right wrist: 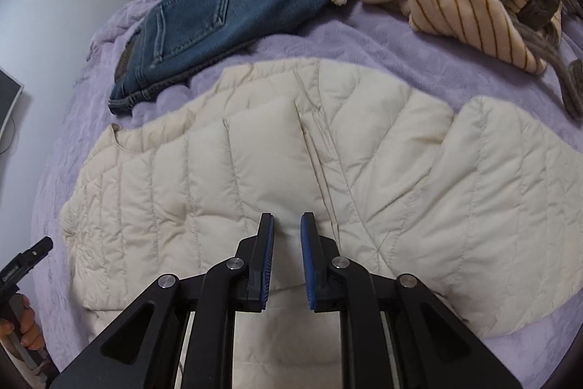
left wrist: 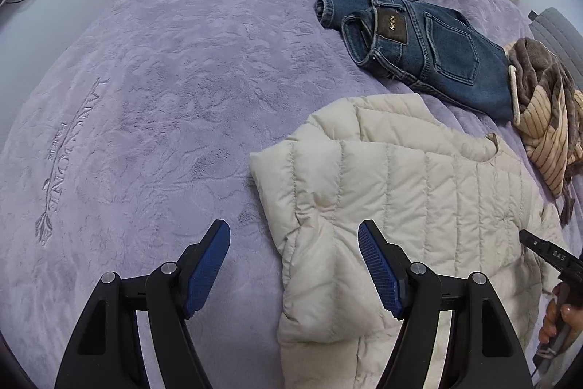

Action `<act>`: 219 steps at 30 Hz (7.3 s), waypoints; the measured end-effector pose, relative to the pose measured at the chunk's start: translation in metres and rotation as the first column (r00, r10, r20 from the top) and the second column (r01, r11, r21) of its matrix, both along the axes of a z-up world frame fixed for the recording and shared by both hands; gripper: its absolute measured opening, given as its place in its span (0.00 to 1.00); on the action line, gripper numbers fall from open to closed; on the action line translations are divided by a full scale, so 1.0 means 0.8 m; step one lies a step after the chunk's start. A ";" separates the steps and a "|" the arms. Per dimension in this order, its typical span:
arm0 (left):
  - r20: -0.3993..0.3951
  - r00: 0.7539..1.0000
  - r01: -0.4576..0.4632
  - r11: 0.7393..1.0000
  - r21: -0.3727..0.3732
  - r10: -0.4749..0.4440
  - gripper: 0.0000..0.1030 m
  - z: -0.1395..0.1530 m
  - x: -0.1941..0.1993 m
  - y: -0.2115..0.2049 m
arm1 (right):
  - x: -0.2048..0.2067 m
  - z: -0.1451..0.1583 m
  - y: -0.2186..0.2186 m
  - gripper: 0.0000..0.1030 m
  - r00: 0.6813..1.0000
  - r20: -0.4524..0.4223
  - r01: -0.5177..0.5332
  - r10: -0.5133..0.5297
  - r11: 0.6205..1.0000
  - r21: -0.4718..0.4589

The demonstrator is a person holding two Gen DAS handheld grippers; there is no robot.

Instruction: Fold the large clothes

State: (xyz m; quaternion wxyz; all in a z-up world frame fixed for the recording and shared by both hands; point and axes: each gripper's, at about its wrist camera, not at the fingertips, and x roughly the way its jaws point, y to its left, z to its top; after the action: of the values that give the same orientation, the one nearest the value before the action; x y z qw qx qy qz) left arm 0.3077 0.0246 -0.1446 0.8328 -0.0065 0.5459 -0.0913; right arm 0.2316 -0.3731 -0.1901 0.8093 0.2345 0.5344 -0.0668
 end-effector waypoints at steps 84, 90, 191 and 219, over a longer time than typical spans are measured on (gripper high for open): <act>-0.003 1.000 -0.015 0.997 -0.079 0.015 1.00 0.014 -0.087 -0.135 | 0.028 0.123 -0.070 0.08 0.938 0.344 -0.072 0.041 0.994 0.078; -0.004 0.996 -0.092 0.992 -0.092 0.092 1.00 0.008 -0.077 -0.093 | 0.067 0.054 0.080 0.08 0.914 0.140 -0.354 0.382 0.917 -0.186; -0.185 0.982 -0.091 0.940 -0.330 0.031 0.06 -0.072 -0.047 -0.066 | -0.028 -0.051 -0.213 0.60 0.967 0.043 0.159 -0.251 0.724 0.671; -0.045 0.998 0.028 0.987 -0.158 -0.036 0.06 -0.016 -0.041 -0.081 | -0.008 0.038 -0.169 0.14 0.979 0.156 0.125 -0.134 0.990 0.064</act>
State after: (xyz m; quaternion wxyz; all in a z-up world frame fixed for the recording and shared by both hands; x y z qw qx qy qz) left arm 0.2747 -0.0398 -0.1578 0.8149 -0.0658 0.5567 -0.1472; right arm 0.2251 -0.5086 -0.1599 0.8370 0.2949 0.4528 -0.0859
